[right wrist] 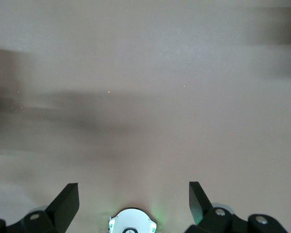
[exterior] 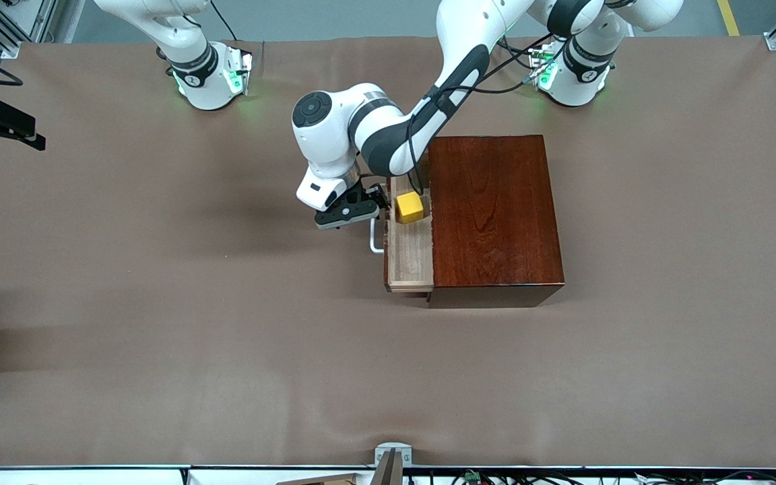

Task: Open drawer, take yellow block, close drawer
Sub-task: 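Pull the drawer open by its handle with the left gripper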

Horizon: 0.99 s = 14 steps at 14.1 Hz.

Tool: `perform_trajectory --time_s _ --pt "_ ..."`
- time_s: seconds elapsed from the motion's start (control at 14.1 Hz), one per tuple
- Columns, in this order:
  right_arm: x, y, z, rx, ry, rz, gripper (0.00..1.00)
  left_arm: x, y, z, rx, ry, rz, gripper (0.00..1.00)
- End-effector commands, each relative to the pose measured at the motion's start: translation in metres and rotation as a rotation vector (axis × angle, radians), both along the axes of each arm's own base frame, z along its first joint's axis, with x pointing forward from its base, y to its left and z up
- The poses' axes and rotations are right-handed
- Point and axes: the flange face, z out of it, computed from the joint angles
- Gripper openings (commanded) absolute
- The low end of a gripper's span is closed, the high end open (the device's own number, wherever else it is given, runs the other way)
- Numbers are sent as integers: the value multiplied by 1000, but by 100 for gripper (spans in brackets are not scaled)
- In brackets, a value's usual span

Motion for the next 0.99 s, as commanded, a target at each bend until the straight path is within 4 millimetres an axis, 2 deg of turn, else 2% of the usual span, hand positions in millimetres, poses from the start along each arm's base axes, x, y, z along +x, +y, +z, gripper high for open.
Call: perform_trajectory --time_s 0.0,0.43,0.71,0.85,0.92 --pt "0 -5 2 1 1 -1 100 -14 -29 -5 -104 -19 18 100" --pt "4 -1 -5 -10 14 7 100 -5 -29 0 -142 -48 27 100" --pt "8 -9 -12 -13 28 -10 100 0 -24 11 -141 -61 32 100" --pt "8 -19 -14 -11 29 -27 100 2 -20 33 -142 -70 35 100" --pt "8 -17 -13 -11 28 -22 100 2 -17 40 -123 -60 40 100"
